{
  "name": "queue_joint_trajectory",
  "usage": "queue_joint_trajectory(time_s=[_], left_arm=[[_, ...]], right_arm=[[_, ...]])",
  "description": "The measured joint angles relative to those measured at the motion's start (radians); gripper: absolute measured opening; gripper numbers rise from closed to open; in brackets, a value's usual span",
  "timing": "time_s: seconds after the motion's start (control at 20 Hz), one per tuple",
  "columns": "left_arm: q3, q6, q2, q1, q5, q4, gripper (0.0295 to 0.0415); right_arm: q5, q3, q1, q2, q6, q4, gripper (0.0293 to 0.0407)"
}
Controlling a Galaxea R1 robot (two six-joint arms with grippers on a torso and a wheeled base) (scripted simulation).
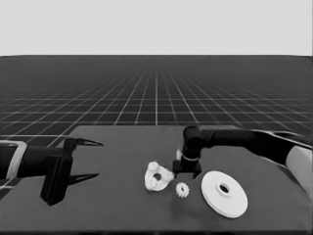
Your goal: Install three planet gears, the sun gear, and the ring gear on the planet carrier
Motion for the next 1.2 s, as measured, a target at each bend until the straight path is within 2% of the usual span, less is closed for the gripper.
queue_joint_trajectory(time_s=[0.2, 0.25, 0.3, 0.4, 0.7, 0.8, 0.85, 1.2], left_arm=[[0.0, 0.0, 0.0, 0.0, 0.0, 0.0, 0.0385], [0.0, 0.0, 0.0, 0.0, 0.0, 0.0, 0.0385], [0.0, 0.0, 0.0, 0.0, 0.0, 0.0, 0.0385], [0.0, 0.0, 0.0, 0.0, 0.0, 0.0, 0.0385], [0.0, 0.0, 0.0, 0.0, 0.0, 0.0, 0.0385], [0.0, 0.0, 0.0, 0.0, 0.0, 0.0, 0.0385], [0.0, 0.0, 0.0, 0.0, 0.0, 0.0, 0.0385], [0.0, 0.0, 0.0, 0.0, 0.0, 0.0, 0.0385]], right_arm=[[0.0, 0.012, 0.0, -0.009, 0.003, 0.0, 0.0385], [0.009, -0.02, -0.091, -0.002, -0.022, -0.099, 0.0385], [0.021, -0.051, -0.155, 0.004, -0.043, -0.156, 0.0385], [0.038, -0.09, -0.207, 0.014, -0.068, -0.204, 0.0385], [0.049, -0.112, -0.23, 0.019, -0.081, -0.227, 0.0385], [0.049, -0.113, -0.231, 0.019, -0.082, -0.228, 0.0314], [0.049, -0.113, -0.23, 0.019, -0.082, -0.228, 0.031], [0.049, -0.113, -0.23, 0.019, -0.082, -0.228, 0.031]])
